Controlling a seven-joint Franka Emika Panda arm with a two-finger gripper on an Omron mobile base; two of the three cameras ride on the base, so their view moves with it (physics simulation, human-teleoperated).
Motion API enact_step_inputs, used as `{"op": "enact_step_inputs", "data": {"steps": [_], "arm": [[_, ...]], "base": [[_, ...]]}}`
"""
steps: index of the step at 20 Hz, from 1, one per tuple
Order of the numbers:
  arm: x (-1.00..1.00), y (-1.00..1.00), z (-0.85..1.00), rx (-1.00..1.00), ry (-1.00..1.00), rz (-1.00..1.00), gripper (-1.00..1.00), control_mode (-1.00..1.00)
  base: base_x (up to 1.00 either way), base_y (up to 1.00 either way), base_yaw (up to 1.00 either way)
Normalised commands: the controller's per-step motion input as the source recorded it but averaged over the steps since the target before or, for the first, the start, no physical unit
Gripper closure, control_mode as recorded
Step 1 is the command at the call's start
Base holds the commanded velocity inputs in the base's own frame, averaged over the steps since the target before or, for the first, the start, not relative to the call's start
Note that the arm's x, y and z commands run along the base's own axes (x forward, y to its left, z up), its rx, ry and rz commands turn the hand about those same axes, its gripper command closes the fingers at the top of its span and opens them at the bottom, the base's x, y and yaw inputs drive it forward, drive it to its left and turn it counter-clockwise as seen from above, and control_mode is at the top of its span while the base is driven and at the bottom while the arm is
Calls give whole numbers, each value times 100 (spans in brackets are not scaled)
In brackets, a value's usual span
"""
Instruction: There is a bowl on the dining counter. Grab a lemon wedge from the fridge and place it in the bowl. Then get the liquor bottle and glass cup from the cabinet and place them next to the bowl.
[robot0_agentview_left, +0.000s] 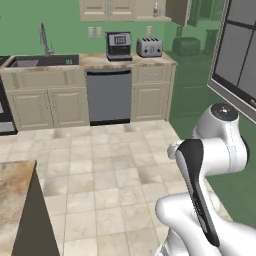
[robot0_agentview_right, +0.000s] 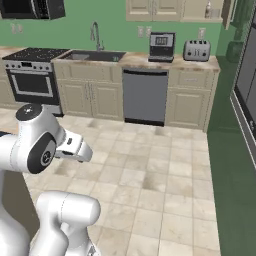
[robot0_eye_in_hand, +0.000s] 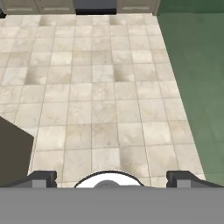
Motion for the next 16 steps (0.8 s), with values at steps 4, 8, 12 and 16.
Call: {"op": "enact_step_inputs", "data": {"steps": [4,8,12,16], "arm": [[0,0,0,0,0,0,-100,100],[0,0,0,0,0,0,-100,100],[0,0,0,0,0,0,-100,100],[0,0,0,0,0,0,-100,100]], "base": [[100,-27,1],[100,-30,0],[100,-33,0],[100,-35,0]]}}
